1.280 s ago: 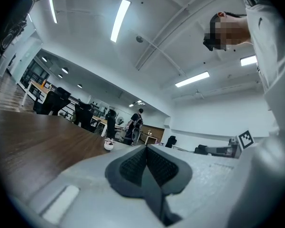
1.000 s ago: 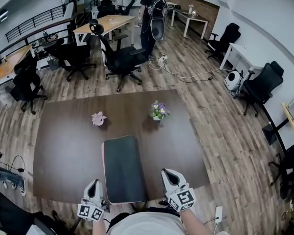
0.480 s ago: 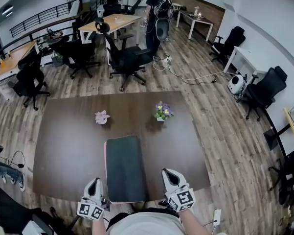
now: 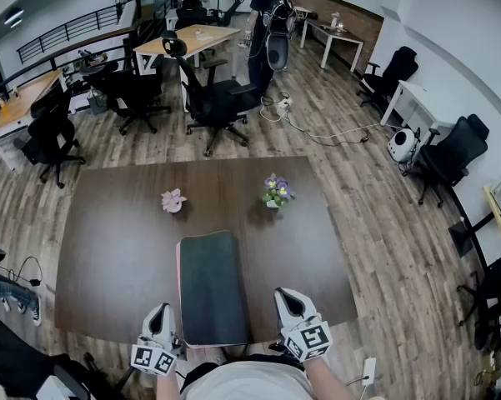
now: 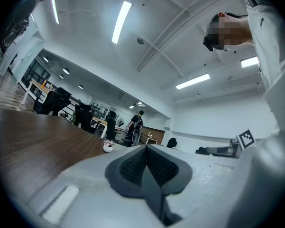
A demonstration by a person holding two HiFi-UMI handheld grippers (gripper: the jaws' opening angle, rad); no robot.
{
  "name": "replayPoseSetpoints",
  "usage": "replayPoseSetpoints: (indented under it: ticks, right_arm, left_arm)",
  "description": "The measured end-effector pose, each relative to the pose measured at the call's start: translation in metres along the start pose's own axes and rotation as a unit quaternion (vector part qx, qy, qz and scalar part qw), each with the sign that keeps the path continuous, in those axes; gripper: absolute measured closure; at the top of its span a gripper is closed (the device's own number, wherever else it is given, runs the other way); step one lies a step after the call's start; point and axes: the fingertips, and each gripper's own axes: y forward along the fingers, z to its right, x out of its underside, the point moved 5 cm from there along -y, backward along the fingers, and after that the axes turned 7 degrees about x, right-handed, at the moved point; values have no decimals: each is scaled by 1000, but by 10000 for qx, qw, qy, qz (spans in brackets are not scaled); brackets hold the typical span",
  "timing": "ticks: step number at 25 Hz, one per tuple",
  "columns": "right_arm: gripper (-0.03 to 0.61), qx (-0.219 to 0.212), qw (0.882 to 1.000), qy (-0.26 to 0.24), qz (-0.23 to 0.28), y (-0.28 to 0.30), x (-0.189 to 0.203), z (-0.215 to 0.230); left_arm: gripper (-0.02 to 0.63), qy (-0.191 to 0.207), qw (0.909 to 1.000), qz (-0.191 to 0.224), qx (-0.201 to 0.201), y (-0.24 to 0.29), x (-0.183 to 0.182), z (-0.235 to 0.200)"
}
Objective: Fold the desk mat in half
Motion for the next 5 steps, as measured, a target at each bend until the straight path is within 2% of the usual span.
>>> replayPoseSetpoints:
  ticks: [5]
  right_arm:
    - [580, 9, 10000, -12, 6, 1, 1, 2]
  left_arm:
    - [612, -9, 10000, 23, 0, 1, 1, 1]
